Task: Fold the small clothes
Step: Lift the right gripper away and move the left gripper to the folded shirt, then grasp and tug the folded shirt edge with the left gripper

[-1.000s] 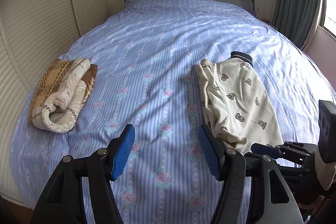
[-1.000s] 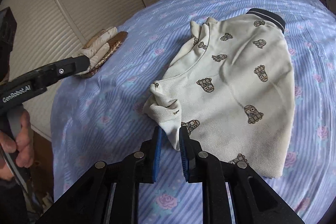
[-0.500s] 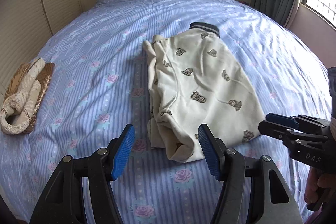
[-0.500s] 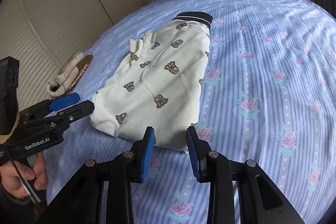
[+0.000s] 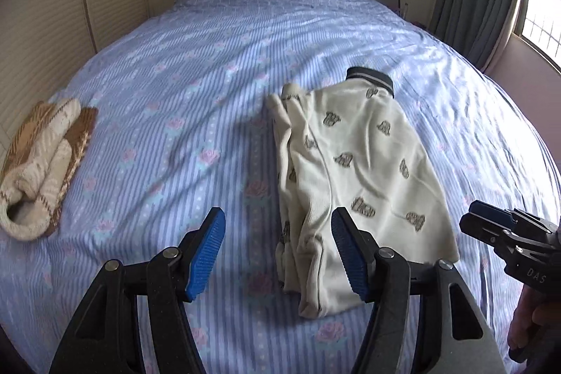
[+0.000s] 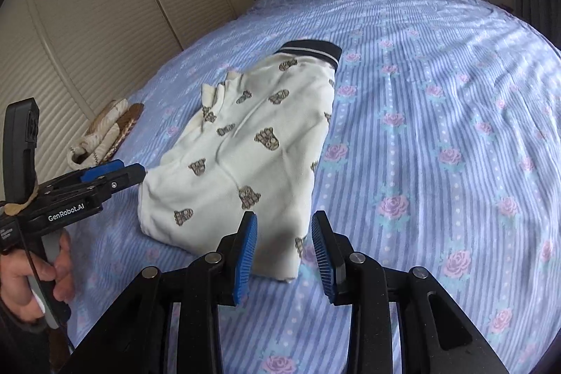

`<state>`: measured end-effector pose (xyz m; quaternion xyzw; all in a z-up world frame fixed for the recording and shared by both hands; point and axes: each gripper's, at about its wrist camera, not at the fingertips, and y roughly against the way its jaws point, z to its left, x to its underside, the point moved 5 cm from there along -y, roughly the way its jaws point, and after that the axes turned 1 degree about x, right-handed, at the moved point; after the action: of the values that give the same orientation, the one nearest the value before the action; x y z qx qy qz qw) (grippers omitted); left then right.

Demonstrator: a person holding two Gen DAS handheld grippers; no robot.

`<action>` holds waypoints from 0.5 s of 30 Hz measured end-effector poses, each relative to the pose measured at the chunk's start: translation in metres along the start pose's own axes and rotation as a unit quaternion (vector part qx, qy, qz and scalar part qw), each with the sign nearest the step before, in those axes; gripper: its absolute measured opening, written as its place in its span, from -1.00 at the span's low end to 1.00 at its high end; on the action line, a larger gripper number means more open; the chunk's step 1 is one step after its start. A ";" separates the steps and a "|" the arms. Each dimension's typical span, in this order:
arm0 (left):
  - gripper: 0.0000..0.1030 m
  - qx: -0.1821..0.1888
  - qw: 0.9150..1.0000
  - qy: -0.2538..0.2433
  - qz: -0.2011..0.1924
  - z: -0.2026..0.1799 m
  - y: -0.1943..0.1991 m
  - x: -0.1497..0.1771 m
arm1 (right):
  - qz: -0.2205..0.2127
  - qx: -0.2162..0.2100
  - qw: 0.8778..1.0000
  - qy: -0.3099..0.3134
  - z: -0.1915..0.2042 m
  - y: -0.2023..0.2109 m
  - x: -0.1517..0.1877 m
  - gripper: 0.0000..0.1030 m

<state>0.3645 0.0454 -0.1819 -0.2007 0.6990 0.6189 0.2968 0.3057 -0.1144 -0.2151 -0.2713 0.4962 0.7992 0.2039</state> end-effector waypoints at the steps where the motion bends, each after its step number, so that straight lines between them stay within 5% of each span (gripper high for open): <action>1: 0.21 0.000 1.000 -0.007 -0.002 -0.001 -0.004 -0.012 | -0.010 0.005 1.000 -0.001 0.000 0.002 -0.008 -0.10; 8: 0.10 0.033 0.999 0.004 0.013 -0.001 -0.070 -0.079 | -0.055 0.045 0.997 -0.031 -0.009 -0.004 -0.055 -0.04; 15: -0.37 0.058 0.997 0.020 0.052 0.001 -0.119 -0.085 | -0.061 0.020 0.996 -0.062 -0.015 -0.023 -0.065 -0.04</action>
<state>0.5049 0.0205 -0.2146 -0.1588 0.7489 0.5881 0.2610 0.3727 -0.1217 -0.1951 -0.2467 0.4807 0.7907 0.2879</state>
